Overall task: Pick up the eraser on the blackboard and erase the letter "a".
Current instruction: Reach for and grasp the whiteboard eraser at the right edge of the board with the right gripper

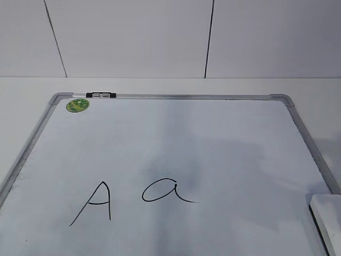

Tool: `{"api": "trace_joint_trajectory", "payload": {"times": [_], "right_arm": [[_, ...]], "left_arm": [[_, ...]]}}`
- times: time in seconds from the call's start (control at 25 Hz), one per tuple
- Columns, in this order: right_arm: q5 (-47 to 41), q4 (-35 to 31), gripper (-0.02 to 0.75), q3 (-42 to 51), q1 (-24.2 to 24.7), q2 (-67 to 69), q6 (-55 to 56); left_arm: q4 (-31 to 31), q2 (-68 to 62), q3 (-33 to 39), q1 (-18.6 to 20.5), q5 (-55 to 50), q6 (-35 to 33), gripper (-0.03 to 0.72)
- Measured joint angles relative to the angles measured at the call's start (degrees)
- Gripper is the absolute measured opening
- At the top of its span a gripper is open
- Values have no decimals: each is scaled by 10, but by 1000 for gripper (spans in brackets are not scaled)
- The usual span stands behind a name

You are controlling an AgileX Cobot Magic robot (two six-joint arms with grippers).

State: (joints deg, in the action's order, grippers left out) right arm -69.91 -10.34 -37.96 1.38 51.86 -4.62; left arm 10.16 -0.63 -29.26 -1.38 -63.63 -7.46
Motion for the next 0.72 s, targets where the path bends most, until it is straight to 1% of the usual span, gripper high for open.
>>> {"api": "trace_joint_trajectory", "payload": {"times": [0.36,0.6,0.72], "right_arm": [[45,-9,592,-1,-1,61,-1],[82,-11,592,-2,-31,101,-5],[89,-11,592,-2,-33,119,10]], "left_arm": [[0,0,0,0,0,0,235],[0,0,0,0,0,0,235],[0,0,0,0,0,0,235]]}}
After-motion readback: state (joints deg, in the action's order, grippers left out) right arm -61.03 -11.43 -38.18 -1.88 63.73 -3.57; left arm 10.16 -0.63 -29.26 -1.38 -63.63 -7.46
